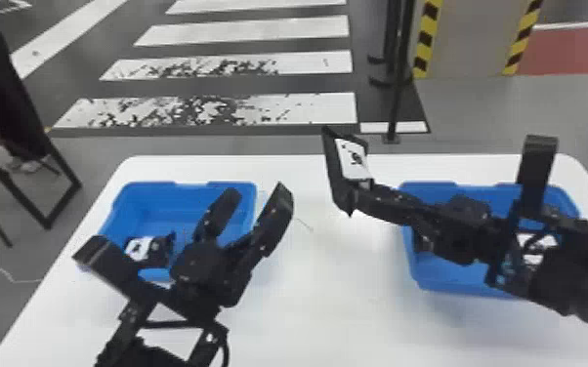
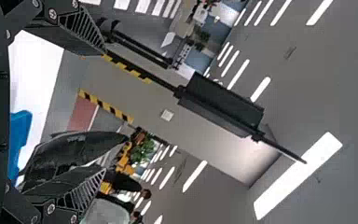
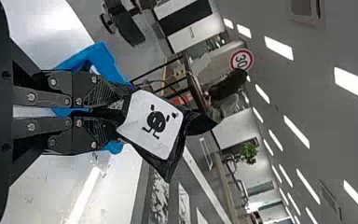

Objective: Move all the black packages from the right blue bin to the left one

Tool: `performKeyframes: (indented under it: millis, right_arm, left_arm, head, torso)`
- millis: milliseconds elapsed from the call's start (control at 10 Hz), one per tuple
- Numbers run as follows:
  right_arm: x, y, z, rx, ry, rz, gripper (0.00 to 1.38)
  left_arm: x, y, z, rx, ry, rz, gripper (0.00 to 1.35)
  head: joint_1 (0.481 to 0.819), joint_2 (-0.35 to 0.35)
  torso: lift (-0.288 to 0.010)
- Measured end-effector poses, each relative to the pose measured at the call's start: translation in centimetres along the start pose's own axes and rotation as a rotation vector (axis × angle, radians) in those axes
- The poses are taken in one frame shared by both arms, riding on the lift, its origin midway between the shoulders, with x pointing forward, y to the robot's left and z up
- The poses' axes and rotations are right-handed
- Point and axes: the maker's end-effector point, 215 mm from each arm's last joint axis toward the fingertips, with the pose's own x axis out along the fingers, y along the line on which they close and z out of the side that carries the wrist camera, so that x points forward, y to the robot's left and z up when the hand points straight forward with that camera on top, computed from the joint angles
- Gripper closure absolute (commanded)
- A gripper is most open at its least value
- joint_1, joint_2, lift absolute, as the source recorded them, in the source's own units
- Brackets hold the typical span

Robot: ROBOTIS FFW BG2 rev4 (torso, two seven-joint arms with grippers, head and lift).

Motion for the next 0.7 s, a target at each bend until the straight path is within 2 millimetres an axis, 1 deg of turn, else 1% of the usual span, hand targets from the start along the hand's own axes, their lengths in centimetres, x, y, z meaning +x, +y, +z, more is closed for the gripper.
performKeyframes:
  millis: [100,300,500,700]
  right_arm:
    - [0.8,1.2,-0.2,0.001,0.008,0.033,1.09]
    - [2.5,3.8,-0.7,0.008,0.023,0.1,1.09]
    - [3.9,5.9,-2.0,0.027,0.047,0.156,1.09]
    - [4.6,7.6,-3.3,0.048,0.069,0.197,1.09]
  left_arm:
    - [0.3,-0.2,-0.7,-0.005,0.027,-0.011,0.16]
    - [0.6,-0.5,-1.3,-0.001,0.052,-0.02,0.16]
    - [0.7,-0.7,-1.4,-0.003,0.054,-0.026,0.16]
    - [0.8,-0.7,-1.1,-0.005,0.045,-0.027,0.16]
  head:
    - [0.695,0.145]
    - [0.695,0.168]
    - [0.695,0.2]
    - [0.695,0.227]
  torso:
    - [-0.14]
    - [-0.14]
    - [-0.14]
    - [-0.14]
